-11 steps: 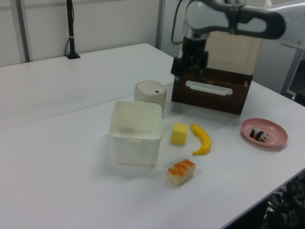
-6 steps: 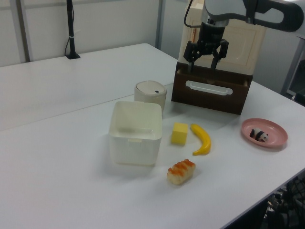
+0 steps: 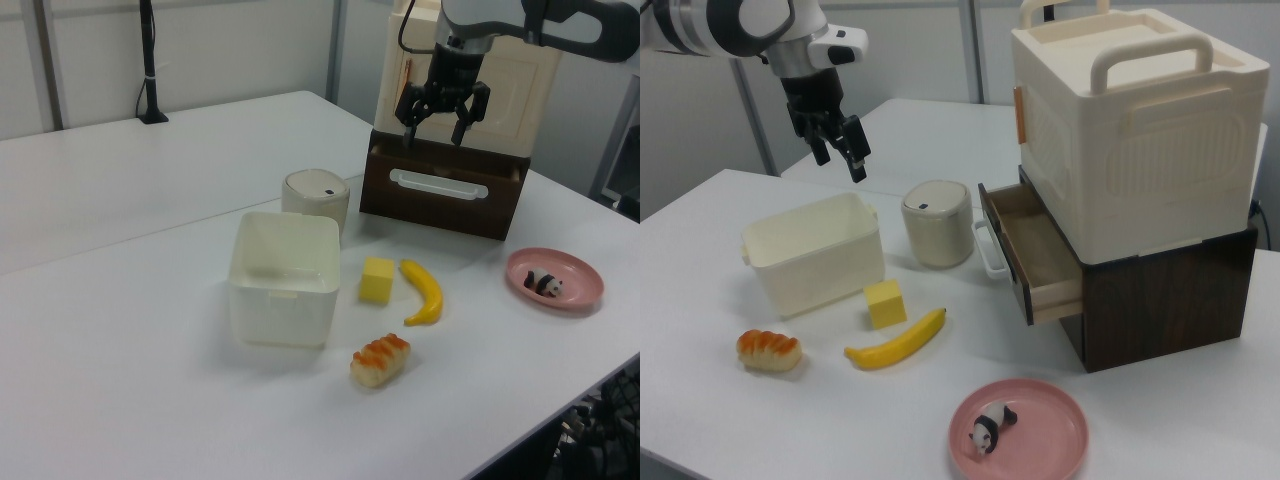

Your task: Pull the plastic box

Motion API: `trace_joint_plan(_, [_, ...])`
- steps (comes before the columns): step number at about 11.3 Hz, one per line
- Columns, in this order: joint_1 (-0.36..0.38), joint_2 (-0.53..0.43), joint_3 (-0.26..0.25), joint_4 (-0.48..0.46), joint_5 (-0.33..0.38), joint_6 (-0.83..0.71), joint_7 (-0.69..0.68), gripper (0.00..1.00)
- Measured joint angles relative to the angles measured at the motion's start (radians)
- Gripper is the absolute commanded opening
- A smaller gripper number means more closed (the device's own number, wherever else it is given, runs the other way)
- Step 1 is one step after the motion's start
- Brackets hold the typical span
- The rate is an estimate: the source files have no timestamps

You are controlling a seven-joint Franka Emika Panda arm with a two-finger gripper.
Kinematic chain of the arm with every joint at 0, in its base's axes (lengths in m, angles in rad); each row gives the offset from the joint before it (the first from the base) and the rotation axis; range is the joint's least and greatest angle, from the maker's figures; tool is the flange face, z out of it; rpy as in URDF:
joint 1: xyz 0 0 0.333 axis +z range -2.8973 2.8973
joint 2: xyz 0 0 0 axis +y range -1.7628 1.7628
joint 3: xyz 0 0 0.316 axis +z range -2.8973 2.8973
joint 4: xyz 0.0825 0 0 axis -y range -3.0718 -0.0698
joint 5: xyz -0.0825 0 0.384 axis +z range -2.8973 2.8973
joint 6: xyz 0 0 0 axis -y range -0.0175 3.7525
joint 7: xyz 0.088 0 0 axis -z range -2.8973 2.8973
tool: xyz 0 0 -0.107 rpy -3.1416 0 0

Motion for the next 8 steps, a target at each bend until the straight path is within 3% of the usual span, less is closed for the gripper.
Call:
trace_joint_plan(2, [0.052, 0.000, -0.043, -0.003, 0.014, 0.000, -0.008, 1.00])
trace_joint_plan(8, [0.085, 0.003, -0.052, -0.018, 0.018, 0.000, -0.028, 1.00])
